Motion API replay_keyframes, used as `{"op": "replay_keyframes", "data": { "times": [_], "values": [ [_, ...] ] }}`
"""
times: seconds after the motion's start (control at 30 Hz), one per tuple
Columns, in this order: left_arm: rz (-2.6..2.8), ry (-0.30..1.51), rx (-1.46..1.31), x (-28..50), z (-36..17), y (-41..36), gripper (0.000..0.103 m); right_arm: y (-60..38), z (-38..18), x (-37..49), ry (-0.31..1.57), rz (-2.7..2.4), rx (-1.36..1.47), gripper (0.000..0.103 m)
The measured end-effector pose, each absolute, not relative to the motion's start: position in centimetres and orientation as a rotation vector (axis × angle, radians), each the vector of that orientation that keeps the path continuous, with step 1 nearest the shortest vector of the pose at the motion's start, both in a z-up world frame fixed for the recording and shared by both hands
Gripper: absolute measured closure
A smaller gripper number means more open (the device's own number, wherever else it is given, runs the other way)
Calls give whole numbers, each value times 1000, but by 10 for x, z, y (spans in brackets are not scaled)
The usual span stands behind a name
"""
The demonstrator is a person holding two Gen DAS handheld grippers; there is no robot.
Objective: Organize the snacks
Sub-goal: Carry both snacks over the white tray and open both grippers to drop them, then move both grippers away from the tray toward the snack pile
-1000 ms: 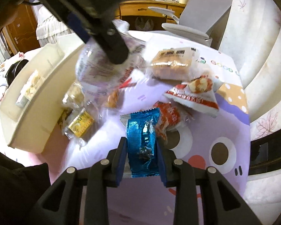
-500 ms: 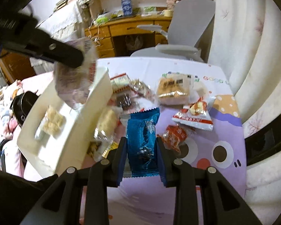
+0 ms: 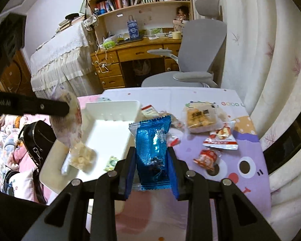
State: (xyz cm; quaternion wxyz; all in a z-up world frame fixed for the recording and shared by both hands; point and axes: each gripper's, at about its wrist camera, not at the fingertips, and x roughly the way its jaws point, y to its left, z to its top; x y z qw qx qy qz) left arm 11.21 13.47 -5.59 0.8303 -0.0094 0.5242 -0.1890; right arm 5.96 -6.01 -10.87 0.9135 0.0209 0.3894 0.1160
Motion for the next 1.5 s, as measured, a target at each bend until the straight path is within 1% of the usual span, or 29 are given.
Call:
{"op": "replay_keyframes", "data": {
  "times": [0.47,0.73,0.8,0.83,0.87,0.9,0.97,1.27,1.5],
  "values": [
    [-418,1158,-80,68,-89,218,58,15,-116,24,828,292,57,73],
    [-428,1162,-95,56,-98,233,58,42,-122,15,867,296,30,73],
    [-417,1158,-113,56,-99,236,53,45,-125,14,882,278,22,71],
    [-419,1157,-122,55,-98,237,49,45,-126,15,890,270,21,71],
    [-419,1154,-127,55,-98,238,46,45,-127,15,901,260,22,68],
    [-422,1151,-130,55,-98,239,44,44,-128,15,912,247,26,67],
    [-425,1147,-133,54,-97,240,39,41,-129,15,921,235,35,66],
    [-442,1168,-146,53,-102,235,38,30,-133,9,956,188,52,66],
    [-504,1184,-126,52,-109,208,38,6,-141,2,1012,114,97,66]
  ]
}}
